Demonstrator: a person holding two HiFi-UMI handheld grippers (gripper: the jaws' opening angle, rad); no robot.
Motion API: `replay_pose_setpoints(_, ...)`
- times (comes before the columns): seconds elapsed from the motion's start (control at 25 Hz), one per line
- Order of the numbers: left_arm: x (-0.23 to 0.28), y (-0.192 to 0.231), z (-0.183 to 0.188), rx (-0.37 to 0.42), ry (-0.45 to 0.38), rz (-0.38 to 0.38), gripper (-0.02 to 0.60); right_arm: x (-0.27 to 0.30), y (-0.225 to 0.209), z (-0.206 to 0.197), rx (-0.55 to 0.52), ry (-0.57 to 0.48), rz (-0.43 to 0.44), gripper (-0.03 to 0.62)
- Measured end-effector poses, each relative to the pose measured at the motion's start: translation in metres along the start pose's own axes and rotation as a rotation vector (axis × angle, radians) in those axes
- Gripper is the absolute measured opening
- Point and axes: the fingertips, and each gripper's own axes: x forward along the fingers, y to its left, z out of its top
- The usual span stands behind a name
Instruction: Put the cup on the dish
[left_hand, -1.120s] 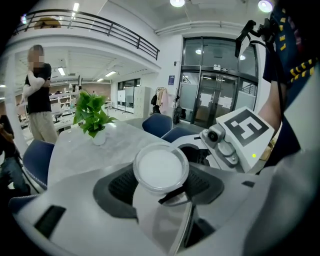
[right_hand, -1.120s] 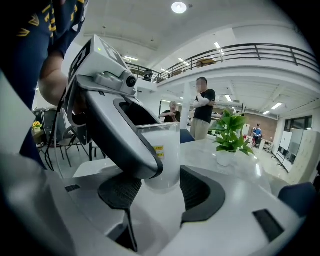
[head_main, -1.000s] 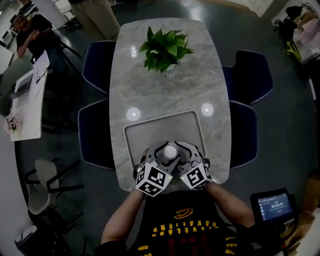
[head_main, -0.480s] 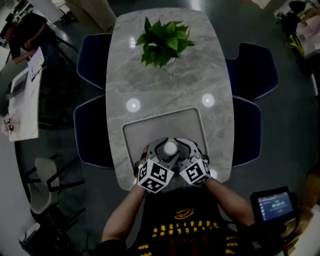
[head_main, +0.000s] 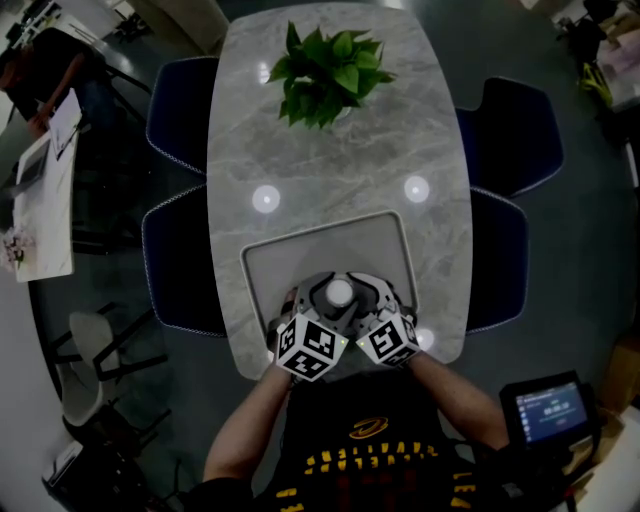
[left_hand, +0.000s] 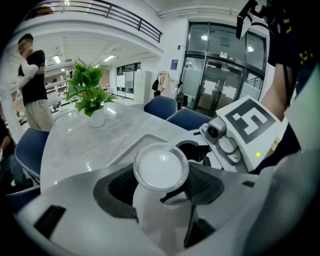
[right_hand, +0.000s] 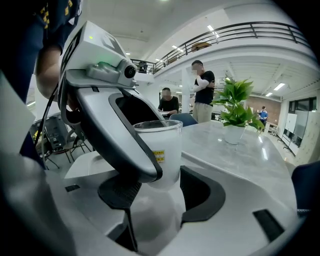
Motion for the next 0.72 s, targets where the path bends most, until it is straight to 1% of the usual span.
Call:
replay_pose_setpoints(0.12, 0.002, 0.001, -0.003, 0.009, 0.018, 0.003, 0.267, 0.003, 0.002, -0.005, 0.002, 0.027, 0.008, 0.249)
replay_pose_setpoints(0.24, 0.005, 0.002, -0.01, 0.039, 0.056, 0.011, 0.267, 0.01, 0.007, -0.016, 0.038, 0.067, 0.048, 0.25)
replay_pose_setpoints(0.32, 0.008, 0.002, -0.016, 0.036, 0.073, 0.007, 0.267, 0.013, 0.01, -0.021, 0.055, 0.082, 0.063, 0.25)
replay_pose_setpoints(0.48, 0.012, 0.001, -0.019, 0.009, 0.058, -0.007, 0.266, 0.012, 0.009, -0.025, 0.04, 0.103, 0.047, 0.25)
replay_pose_setpoints(0.72, 0.017, 0.001, -0.021, 0.01, 0.059, -0.012, 0.267, 0.011, 0.008, -0.029, 0.021, 0.121, 0.028, 0.25)
